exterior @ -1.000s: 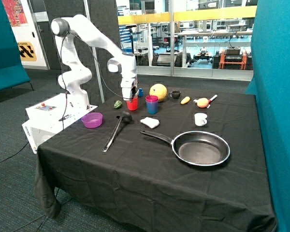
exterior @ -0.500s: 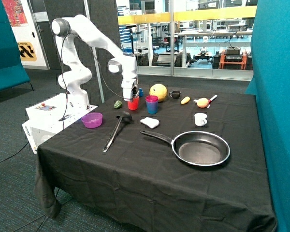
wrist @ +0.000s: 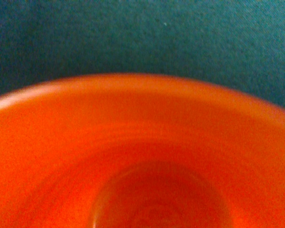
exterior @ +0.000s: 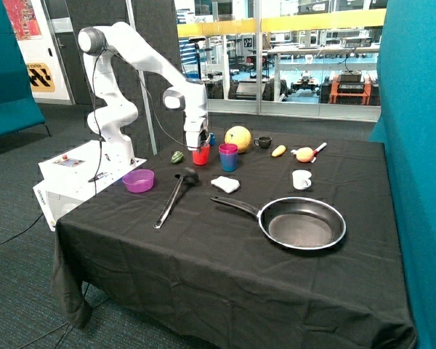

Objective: Stack the cups

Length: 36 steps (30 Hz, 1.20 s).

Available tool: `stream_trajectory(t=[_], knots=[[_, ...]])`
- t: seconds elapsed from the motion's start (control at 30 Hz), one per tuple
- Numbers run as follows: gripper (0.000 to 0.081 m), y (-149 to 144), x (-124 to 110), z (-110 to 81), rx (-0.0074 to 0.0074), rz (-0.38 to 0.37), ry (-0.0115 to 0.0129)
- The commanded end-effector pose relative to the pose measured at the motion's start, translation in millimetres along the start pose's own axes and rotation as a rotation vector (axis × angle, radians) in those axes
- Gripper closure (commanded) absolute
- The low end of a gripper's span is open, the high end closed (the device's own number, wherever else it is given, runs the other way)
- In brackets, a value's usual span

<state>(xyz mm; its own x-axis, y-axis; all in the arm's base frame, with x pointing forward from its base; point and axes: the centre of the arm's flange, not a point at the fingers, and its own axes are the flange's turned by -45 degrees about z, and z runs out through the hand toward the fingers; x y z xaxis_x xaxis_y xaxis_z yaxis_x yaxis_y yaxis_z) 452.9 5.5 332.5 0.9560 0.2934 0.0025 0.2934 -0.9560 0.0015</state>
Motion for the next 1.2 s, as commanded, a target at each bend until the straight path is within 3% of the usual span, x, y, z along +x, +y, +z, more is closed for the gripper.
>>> stream_trajectory(t=[0.0,0.6,1.17], knots=[[0.0808,-2,6,-15.7,0.0015,0.000,-0.0025],[0.0808,2,11,-43.4,0.0015,0.012,-0.0025],[0.0808,0,37,-73.6,0.0015,0.001,-0.0025]])
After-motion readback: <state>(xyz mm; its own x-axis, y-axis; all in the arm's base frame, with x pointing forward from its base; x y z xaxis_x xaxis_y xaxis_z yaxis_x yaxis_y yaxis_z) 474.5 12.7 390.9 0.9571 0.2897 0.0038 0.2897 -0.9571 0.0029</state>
